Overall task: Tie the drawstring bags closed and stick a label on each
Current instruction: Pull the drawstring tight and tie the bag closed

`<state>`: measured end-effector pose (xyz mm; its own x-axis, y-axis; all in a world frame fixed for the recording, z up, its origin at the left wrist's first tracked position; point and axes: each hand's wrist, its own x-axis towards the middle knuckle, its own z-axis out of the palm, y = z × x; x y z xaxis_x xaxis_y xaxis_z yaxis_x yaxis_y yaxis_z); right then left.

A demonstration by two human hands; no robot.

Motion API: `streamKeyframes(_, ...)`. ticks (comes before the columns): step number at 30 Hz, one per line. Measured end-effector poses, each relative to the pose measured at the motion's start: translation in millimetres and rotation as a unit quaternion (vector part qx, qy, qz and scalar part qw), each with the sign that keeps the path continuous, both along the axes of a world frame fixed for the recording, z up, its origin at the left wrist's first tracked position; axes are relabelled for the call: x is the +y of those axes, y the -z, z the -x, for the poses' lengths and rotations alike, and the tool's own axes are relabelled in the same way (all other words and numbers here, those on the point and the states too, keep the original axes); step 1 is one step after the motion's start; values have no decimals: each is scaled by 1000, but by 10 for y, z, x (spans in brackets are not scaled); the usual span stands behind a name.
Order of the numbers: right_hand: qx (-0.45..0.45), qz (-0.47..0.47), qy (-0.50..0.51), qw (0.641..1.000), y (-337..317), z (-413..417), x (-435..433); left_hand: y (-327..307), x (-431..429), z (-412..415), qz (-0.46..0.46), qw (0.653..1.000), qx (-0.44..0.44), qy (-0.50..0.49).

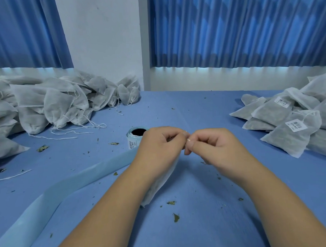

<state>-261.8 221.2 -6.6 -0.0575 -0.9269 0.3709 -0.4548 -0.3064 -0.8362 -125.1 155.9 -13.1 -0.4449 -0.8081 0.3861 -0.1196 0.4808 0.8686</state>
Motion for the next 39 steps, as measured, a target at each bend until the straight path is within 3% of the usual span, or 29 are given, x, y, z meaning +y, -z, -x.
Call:
streamKeyframes(3, -72, 24, 22, 997, -51, 52, 3, 30, 44, -3, -36, 998, -30, 38)
streamKeyframes(6, -78, 33, 97, 992, -38, 109, -32, 28, 73, -4, -63, 993, -52, 90)
streamKeyframes(13, 92, -28, 160, 982, 131, 167, -147, -50, -70, -62, -212, 962, 71, 159)
streamKeyframes(16, 136, -67, 164, 975, 162, 204, -161, -28, -118, -67, -291, 936, 94, 175)
streamKeyframes(19, 217, -36, 208, 953, 163, 238, -174, -20, -142, -62, -334, 920, 94, 182)
streamKeyframes(22, 115, 73, 216, 967, 89, 186, -133, -16, -165, -55, -348, 914, 97, 185)
streamKeyframes(25, -20, 50, 127, 990, 20, 137, -64, -8, -161, -58, -356, 909, 99, 193)
streamKeyframes(28, -24, -22, 54, 998, 8, 68, -39, 7, -161, -59, -350, 910, 98, 201)
streamKeyframes(39, -42, -36, 34, 998, -39, 74, 4, 16, -161, -64, -259, 939, 36, 225)
